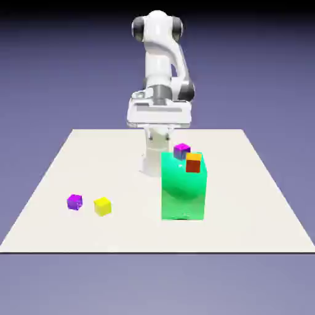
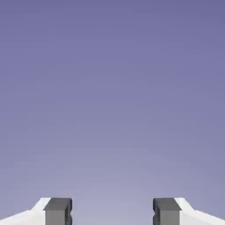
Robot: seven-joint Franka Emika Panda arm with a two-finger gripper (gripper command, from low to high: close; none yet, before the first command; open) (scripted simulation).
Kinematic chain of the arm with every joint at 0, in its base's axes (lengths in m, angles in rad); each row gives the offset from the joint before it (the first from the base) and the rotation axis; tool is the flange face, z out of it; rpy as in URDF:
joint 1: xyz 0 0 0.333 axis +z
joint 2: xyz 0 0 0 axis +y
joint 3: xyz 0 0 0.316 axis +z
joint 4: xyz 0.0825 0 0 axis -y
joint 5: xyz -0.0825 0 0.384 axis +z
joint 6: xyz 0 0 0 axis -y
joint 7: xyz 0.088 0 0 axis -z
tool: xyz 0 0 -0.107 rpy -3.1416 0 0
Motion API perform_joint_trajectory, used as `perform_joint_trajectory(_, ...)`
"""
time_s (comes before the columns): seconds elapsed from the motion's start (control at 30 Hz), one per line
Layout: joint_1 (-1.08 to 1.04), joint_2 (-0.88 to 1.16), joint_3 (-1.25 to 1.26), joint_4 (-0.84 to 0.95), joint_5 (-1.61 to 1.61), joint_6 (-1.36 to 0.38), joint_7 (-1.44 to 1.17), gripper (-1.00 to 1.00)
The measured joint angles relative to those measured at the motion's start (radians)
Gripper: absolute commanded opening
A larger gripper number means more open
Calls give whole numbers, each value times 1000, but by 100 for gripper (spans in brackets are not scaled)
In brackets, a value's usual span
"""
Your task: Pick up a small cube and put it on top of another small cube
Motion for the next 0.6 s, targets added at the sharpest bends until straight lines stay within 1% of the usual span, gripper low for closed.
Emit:
perform_joint_trajectory(0.57,-102,616,-439,80,138,-244,255,0)
perform_joint_trajectory(0.6,-102,619,-441,80,138,-245,256,0)
